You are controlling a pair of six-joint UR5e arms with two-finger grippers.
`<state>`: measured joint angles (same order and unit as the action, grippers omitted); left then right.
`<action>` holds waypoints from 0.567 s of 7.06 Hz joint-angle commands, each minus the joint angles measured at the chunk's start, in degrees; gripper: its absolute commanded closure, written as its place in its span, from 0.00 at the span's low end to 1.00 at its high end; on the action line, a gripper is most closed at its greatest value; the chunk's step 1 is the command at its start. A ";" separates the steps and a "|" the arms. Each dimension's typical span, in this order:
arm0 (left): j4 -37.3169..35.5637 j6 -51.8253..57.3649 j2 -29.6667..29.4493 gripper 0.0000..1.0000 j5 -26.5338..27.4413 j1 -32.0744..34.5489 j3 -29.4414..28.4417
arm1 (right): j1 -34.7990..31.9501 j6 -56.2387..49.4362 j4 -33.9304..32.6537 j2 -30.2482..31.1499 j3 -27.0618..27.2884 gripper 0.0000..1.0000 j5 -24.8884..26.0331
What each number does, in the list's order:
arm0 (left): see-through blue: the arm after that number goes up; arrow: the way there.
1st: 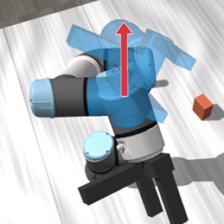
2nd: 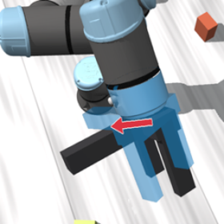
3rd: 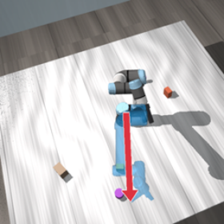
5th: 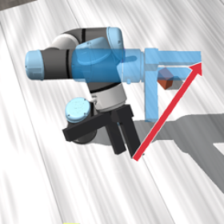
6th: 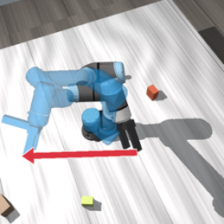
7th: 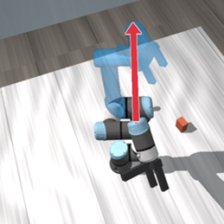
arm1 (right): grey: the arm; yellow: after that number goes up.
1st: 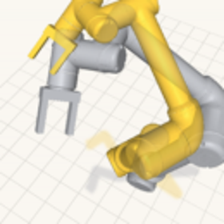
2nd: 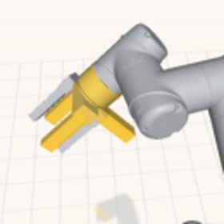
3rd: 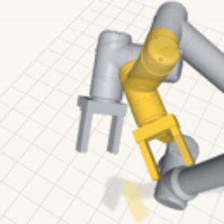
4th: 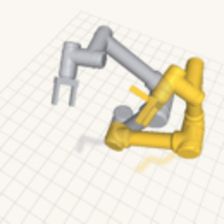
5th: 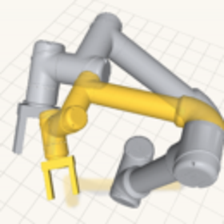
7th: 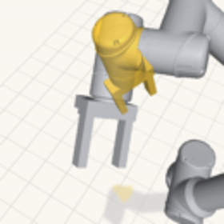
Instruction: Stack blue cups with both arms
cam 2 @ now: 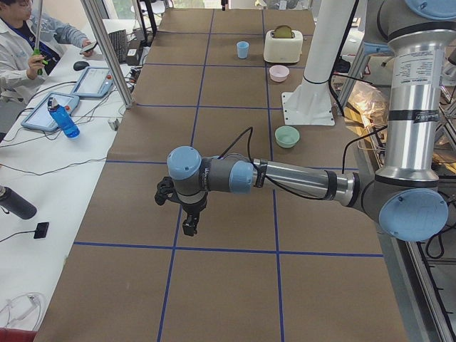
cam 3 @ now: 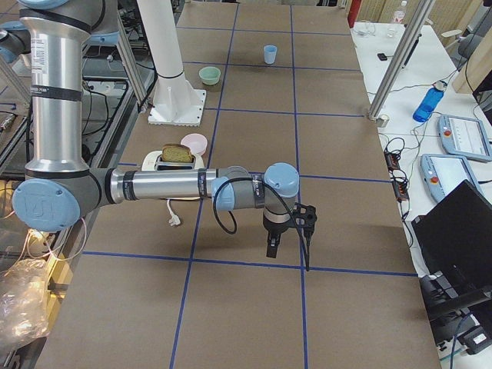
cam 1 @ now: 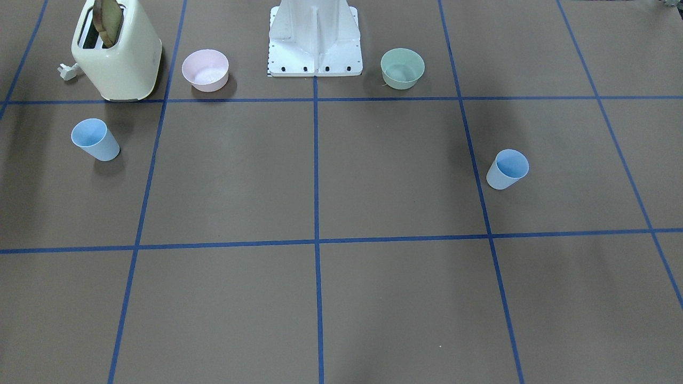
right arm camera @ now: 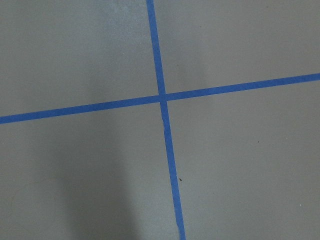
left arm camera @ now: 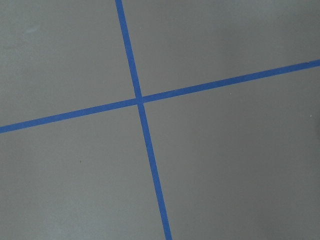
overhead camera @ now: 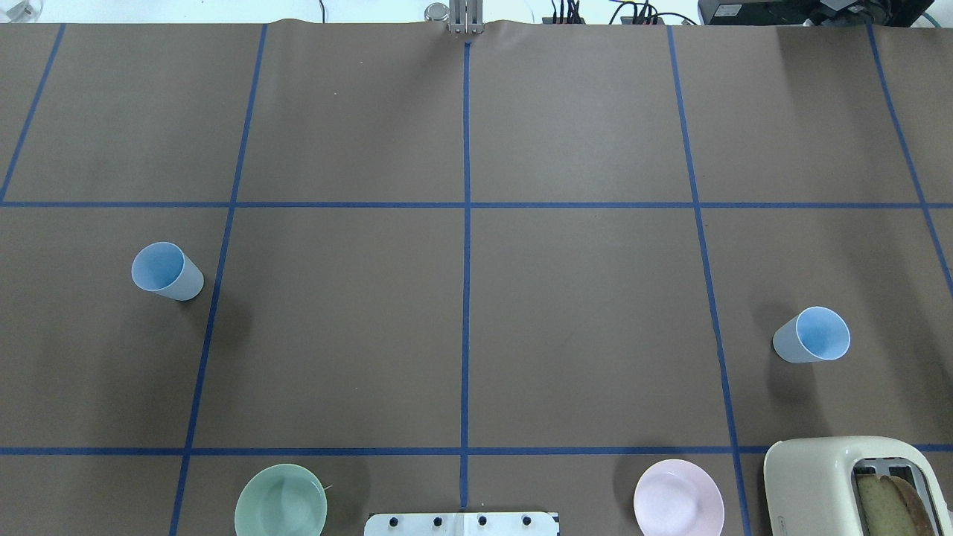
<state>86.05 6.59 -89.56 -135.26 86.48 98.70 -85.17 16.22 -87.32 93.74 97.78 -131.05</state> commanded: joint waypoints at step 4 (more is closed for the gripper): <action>-0.09 -10.24 -1.05 0.00 0.00 -4.28 4.03 | 0.70 1.27 14.45 0.65 -0.66 0.00 -3.93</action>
<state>85.93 1.49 -90.41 -135.26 84.66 100.59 -84.52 17.09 -76.53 93.76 97.29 -132.41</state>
